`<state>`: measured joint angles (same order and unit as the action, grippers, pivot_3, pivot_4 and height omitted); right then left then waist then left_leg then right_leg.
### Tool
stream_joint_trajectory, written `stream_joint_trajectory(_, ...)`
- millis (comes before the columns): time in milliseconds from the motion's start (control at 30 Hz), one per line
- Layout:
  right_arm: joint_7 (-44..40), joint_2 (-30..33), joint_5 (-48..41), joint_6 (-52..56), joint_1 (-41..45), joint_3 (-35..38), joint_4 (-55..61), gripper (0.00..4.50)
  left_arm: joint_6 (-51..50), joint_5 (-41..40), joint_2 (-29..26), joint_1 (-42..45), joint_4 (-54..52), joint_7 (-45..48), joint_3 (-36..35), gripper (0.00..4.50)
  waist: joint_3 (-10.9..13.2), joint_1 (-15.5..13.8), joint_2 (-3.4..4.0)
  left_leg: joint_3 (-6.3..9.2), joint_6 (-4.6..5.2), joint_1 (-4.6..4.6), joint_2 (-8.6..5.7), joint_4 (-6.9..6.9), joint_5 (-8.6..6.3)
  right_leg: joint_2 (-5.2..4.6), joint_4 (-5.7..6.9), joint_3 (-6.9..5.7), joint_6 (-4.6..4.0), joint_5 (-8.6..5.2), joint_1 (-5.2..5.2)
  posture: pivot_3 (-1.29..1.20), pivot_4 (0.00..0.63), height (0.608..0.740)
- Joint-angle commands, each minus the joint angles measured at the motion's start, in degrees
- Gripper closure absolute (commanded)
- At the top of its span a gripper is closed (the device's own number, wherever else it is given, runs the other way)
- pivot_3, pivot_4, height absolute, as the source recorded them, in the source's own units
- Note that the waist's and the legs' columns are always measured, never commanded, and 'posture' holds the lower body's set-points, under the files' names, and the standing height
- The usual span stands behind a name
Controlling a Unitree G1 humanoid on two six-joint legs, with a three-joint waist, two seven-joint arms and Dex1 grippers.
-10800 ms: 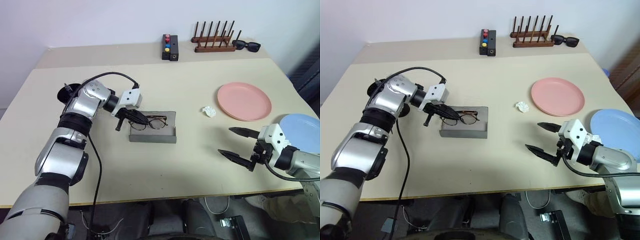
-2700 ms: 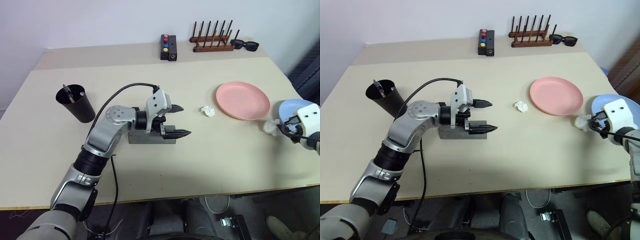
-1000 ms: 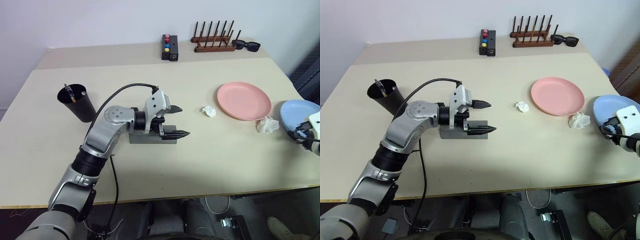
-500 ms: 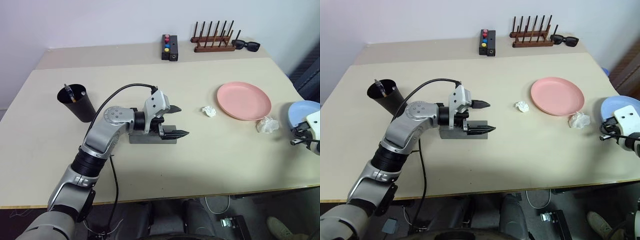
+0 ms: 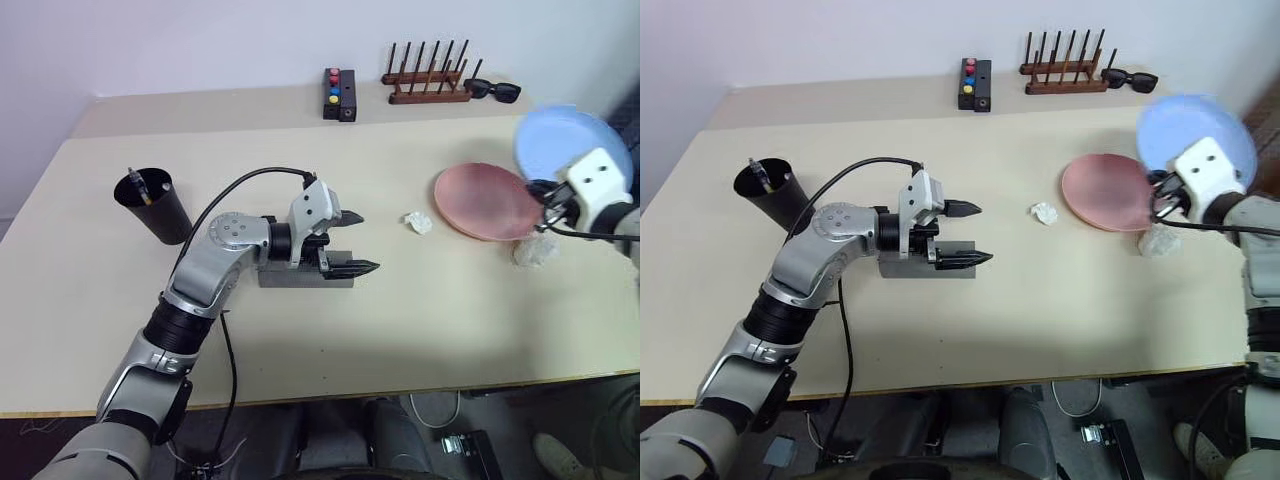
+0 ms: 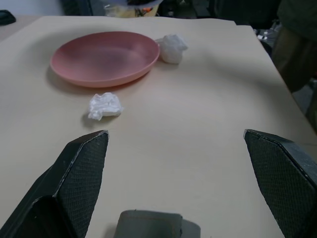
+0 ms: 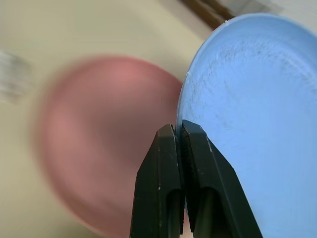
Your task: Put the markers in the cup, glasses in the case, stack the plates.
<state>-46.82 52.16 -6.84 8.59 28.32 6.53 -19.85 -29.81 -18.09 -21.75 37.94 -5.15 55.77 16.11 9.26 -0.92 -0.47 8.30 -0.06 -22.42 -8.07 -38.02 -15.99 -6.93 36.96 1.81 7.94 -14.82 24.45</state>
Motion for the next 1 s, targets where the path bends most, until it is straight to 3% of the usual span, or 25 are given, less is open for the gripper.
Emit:
stream_joint_trajectory(33,-2.34,-0.75,0.96,-1.73,2.81,-1.9,-1.86,4.44,0.44,-0.37,0.27,0.11,-1.84,-0.45,-0.69,0.0,0.0,0.1,0.0,0.0,0.01,0.0,0.0,-0.01,0.0,0.0,0.0,0.0,0.0,0.0,0.0,0.0,0.15,0.74)
stream_joint_trajectory(267,-5.06,-2.5,4.51,-6.66,7.72,-6.89,-11.18,4.44,-0.11,-0.41,-0.56,-0.65,-3.25,-1.51,-1.19,0.0,0.0,0.35,0.02,-0.03,0.0,0.0,0.02,0.04,0.0,0.0,0.02,0.0,0.0,0.0,0.07,0.0,0.15,0.74)
stream_joint_trajectory(600,-12.12,-2.74,3.21,-3.47,5.88,-7.8,-6.16,4.44,-0.71,-0.63,-1.16,-1.57,-4.44,-2.59,-1.48,0.0,0.0,0.25,0.02,-0.03,0.0,0.0,0.02,0.02,0.0,0.01,0.02,0.0,0.0,0.0,0.07,0.0,0.15,0.74)
stream_joint_trajectory(700,-12.18,-2.68,3.45,-3.11,5.34,-7.3,-5.32,3.67,-0.67,-0.56,-1.09,-1.6,-4.39,-2.74,-1.4,0.0,0.0,0.29,0.02,-0.02,0.0,0.0,0.02,0.02,-0.01,0.01,0.02,0.0,0.0,0.0,0.07,0.0,0.15,0.74)
stream_joint_trajectory(767,-11.43,-2.67,3.15,-1.83,5.03,-6.41,-4.22,2.8,-0.57,-0.54,-1.11,-1.5,-4.19,-2.74,-1.45,0.0,0.0,0.26,0.02,-0.02,0.0,0.0,0.02,0.02,-0.01,0.01,0.02,0.0,0.0,0.0,0.07,0.0,0.15,0.74)
stream_joint_trajectory(1000,-9.22,-1.36,2.1,1.42,3.67,-3.39,0.08,2.8,-0.22,-0.46,-0.99,-1.52,-3.76,-2.58,-1.29,0.0,0.0,0.22,0.02,-0.02,0.0,0.0,0.02,0.02,-0.01,0.0,0.02,0.0,0.0,0.0,0.07,0.0,0.15,0.74)
